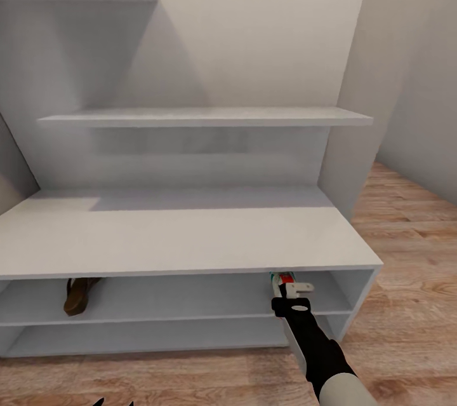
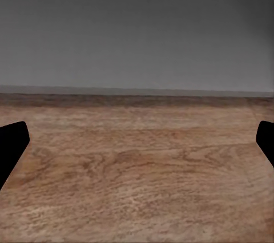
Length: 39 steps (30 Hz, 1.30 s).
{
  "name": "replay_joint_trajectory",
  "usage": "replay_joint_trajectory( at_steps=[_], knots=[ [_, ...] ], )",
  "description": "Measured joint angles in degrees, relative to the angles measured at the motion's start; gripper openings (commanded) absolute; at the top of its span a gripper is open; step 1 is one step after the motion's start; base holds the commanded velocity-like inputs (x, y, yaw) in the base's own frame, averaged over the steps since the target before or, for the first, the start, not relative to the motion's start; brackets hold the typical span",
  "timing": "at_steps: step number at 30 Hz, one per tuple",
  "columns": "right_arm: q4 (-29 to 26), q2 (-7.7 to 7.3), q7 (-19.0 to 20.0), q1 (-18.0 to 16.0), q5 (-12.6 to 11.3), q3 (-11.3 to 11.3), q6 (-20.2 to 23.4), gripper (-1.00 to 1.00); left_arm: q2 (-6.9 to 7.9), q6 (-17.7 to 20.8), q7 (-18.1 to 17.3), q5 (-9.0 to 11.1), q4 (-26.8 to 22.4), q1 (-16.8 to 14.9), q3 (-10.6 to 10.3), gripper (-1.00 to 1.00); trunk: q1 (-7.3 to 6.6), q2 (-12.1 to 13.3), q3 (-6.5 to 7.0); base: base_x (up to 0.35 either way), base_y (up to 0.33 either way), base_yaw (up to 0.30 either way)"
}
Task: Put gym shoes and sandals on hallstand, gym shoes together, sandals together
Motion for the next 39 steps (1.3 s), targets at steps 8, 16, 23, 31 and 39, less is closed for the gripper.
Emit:
replay_joint_trajectory(
  at_steps=[8, 16, 23, 31, 39],
  knots=[
    [0.0, 0.00, 0.0, 0.0, 0.0, 0.0, 0.0, -1.00, 0.00, 0.1, 0.0, 0.0, 0.0, 0.0, 0.0, 1.00, 0.00, 0.0, 0.00, 0.008, 0.000, 0.000],
    [0.0, 0.00, 0.0, 0.0, 0.0, 0.0, 0.0, -1.00, 0.00, 0.0, 0.0, 0.0, 0.0, 0.0, 0.0, 1.00, 0.00, 0.0, 0.00, 0.054, 0.000, 0.000],
    [-0.1, 0.00, 0.0, 0.0, 0.0, 0.0, 0.0, -1.00, 0.00, 0.0, 0.0, 0.0, 0.0, 0.0, 0.0, 1.00, 0.00, 0.0, 0.00, 0.008, 0.000, 0.000],
    [-0.2, 0.00, 0.0, 0.0, 0.0, 0.0, 0.0, -1.00, 0.00, 0.0, 0.0, 0.0, 0.0, 0.0, 0.0, 1.00, 0.00, 0.0, 0.00, 0.015, 0.000, 0.000],
    [-0.2, 0.00, 0.0, 0.0, 0.0, 0.0, 0.0, -1.00, 0.00, 0.0, 0.0, 0.1, 0.0, 0.0, 0.0, 1.00, 0.00, 0.0, 0.00, 0.059, 0.000, 0.000]
  ],
)
